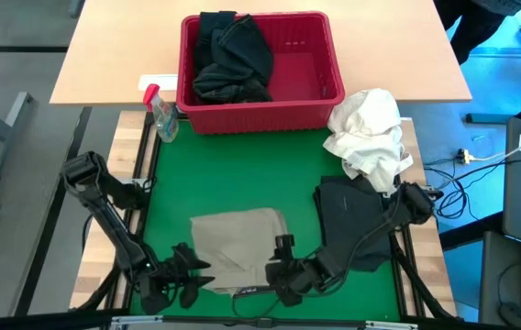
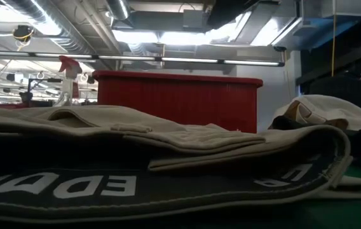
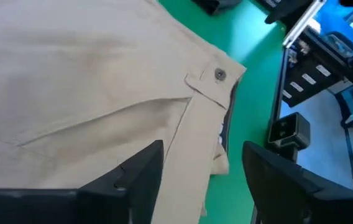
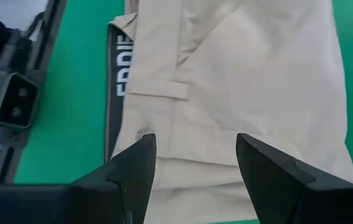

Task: Fold Laundry from Bin
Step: Stack the brown shorts on top of the black shorts

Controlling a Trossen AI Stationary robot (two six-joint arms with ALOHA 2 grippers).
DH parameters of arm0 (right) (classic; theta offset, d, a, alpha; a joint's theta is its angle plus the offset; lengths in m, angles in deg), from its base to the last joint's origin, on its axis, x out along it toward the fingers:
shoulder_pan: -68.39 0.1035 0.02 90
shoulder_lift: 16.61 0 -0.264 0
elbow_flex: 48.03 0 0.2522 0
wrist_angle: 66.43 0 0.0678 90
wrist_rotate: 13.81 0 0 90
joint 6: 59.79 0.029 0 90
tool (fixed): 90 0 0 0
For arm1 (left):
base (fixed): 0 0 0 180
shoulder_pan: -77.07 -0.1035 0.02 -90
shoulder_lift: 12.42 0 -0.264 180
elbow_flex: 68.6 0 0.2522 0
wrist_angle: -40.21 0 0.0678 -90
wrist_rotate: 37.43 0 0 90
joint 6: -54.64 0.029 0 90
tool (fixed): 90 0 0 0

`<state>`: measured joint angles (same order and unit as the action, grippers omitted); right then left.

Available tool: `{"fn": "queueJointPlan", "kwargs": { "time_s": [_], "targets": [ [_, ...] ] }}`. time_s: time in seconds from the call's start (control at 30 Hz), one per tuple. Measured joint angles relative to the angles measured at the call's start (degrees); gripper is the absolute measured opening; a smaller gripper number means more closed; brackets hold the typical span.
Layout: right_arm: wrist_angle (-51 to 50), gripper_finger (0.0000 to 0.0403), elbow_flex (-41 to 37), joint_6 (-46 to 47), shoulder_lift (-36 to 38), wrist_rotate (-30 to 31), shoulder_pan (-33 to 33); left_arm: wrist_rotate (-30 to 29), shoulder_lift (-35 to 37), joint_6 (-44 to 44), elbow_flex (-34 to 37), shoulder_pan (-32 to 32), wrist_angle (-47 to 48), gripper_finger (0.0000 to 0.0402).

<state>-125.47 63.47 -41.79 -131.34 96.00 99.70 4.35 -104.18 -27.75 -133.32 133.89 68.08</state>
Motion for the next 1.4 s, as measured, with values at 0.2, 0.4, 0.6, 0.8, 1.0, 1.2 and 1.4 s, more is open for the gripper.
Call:
{"fn": "queueJointPlan", "kwargs": {
  "time_s": [0.2,0.4,0.6,0.8,1.0,1.2,1.4],
  "targets": [
    [0.04,0.0222,-0.02,0.39,-0.05,2.49,-0.22,5.87,0.0,0.29,0.0,-3.17,-0.03,0.0242],
    [1.7,0.0222,-0.02,0.19,-0.07,3.0,-0.63,3.61,0.4,1.09,0.0,-2.43,0.49,0.0239],
    [9.48,0.0225,0.02,0.69,-0.07,5.12,-1.12,3.01,2.77,5.31,0.0,-3.36,0.45,0.0239],
    [8.58,0.0272,1.29,2.65,0.05,1.42,-6.78,0.59,6.94,10.47,0.0,-4.56,1.46,0.0238],
    [4.02,0.0343,2.91,2.2,0.06,-9.1,-14.72,0.78,11.23,12.57,0.0,-6.55,6.93,0.0238],
    [-4.27,0.0374,4.81,1.0,0.12,-17.77,-20.84,0.04,13.53,12.57,0.0,-8.02,14.13,0.0238],
    [-16.9,0.0376,7.41,-5.13,1.31,-17.7,-22.34,-2.1,14.83,12.96,0.02,-11.05,17.41,0.0238]
  ]
}}
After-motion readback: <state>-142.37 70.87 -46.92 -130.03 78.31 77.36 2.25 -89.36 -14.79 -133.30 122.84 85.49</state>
